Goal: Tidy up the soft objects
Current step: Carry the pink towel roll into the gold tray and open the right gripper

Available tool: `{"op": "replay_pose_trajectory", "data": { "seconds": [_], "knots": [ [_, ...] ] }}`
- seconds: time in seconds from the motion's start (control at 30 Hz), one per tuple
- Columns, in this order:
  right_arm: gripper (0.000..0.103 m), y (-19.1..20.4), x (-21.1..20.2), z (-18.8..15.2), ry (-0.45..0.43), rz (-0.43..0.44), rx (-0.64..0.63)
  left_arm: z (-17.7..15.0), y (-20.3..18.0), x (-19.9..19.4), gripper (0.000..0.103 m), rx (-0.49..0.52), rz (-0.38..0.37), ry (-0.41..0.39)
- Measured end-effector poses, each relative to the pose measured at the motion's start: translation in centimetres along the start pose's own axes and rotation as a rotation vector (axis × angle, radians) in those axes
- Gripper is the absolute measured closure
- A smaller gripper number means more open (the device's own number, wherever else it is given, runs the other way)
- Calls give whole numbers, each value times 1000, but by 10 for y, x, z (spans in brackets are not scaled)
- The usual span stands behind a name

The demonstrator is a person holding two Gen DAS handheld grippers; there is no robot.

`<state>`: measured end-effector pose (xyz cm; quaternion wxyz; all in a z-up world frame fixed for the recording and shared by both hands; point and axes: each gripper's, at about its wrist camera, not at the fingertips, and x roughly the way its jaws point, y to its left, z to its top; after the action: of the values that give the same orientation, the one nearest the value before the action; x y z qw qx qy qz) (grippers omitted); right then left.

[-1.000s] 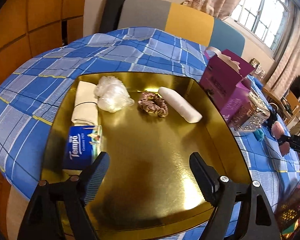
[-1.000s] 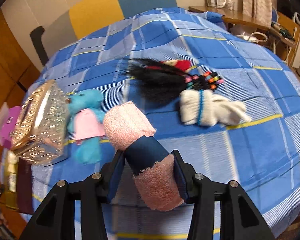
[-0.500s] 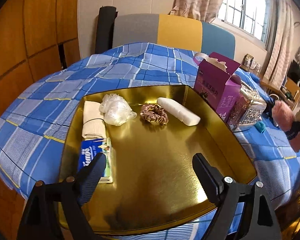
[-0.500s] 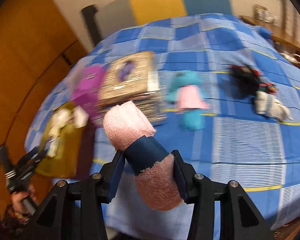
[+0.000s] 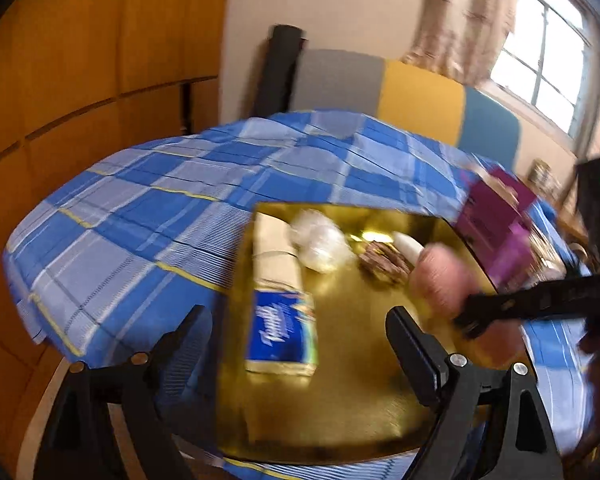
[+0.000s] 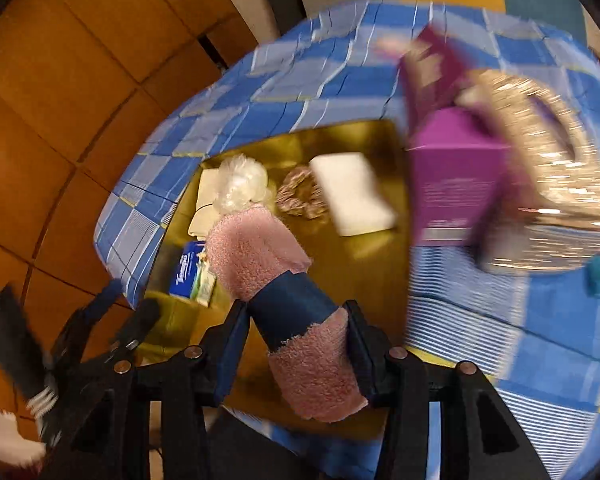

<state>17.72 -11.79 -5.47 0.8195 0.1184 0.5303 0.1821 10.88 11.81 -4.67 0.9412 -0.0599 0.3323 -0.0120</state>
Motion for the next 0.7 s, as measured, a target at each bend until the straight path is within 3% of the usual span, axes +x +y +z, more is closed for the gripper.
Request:
{"op": "replay_pose_trajectory", "data": {
  "seconds": [0.13,0.27,0.43,0.57,0.7],
  "knots": [
    [55,15,45,13,51,37,108,7,22,-4,12,-66,33,-39],
    [55,39,74,23,59,-41,97,10,33,-2,11,-102,50,-41],
    [52,46,99,32,66,-57,196,8,38,0,11,-129,49,-34],
    [52,44,96,31,34,-8,256,8,40,0,11,-138,45,-39],
    [52,45,80,27,2,-4,219,6,39,2,11,-139,41,-26]
  ]
}}
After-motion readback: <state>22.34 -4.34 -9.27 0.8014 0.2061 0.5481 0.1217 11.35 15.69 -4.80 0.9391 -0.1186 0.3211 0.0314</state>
